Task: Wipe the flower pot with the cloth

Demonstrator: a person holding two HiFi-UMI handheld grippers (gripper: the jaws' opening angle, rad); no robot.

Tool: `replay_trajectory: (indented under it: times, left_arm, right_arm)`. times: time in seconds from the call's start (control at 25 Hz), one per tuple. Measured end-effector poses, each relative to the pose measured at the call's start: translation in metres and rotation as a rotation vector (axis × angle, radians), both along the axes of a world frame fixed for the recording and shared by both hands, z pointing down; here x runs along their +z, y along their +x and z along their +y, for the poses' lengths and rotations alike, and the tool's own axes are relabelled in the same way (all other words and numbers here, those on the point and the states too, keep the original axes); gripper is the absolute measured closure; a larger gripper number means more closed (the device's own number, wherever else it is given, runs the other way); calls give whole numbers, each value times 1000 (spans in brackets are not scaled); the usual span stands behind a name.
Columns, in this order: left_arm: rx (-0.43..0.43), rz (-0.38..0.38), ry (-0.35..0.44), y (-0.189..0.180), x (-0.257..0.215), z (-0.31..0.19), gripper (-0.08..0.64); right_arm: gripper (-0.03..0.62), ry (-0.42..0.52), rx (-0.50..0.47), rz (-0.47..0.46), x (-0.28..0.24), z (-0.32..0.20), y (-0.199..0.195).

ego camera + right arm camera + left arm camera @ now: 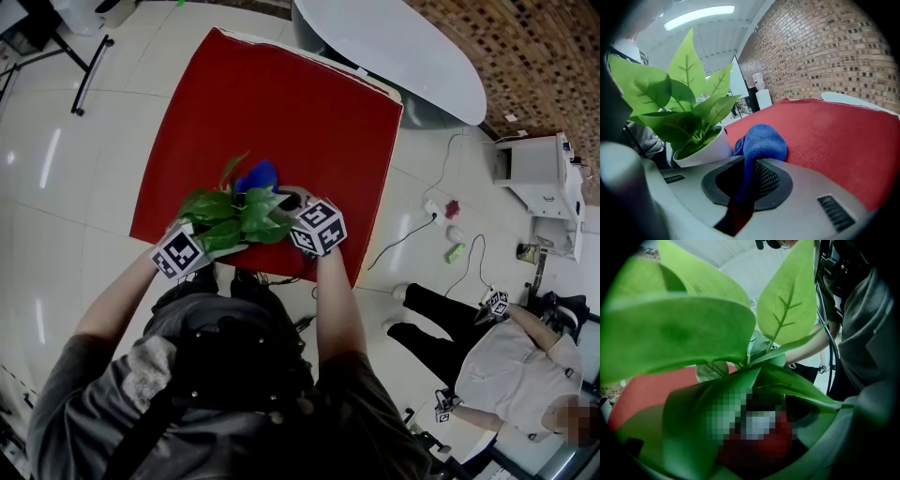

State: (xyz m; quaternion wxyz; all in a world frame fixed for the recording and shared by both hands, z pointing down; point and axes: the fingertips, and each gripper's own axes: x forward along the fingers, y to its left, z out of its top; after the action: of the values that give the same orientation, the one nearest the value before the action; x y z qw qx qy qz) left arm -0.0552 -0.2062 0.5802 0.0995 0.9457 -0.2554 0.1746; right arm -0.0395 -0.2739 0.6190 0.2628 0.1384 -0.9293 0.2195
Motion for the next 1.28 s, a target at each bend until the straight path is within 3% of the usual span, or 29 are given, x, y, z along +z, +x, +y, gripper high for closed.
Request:
replay_trajectory:
  times: [0.24,0.48,0.72,1.08,1.28]
  left_arm:
    - [-18,-79,18,-14,13,25,78]
    - [-108,-58,-36,-36,10,38,77]
    - [-104,-94,-51,-25,8,40,78]
    - [-204,-85,-49,-34,8,36,77]
    - [-298,-93,-56,-64,18,65,77]
  right_arm:
    - [531,17,161,13,-2,6,25]
    - [529,31,299,23,-11,14,43]
    - [531,48,347,46,-12,36,56]
    - [531,62,371,69,-19,49,65]
    - [531,63,455,89,-25,61,80]
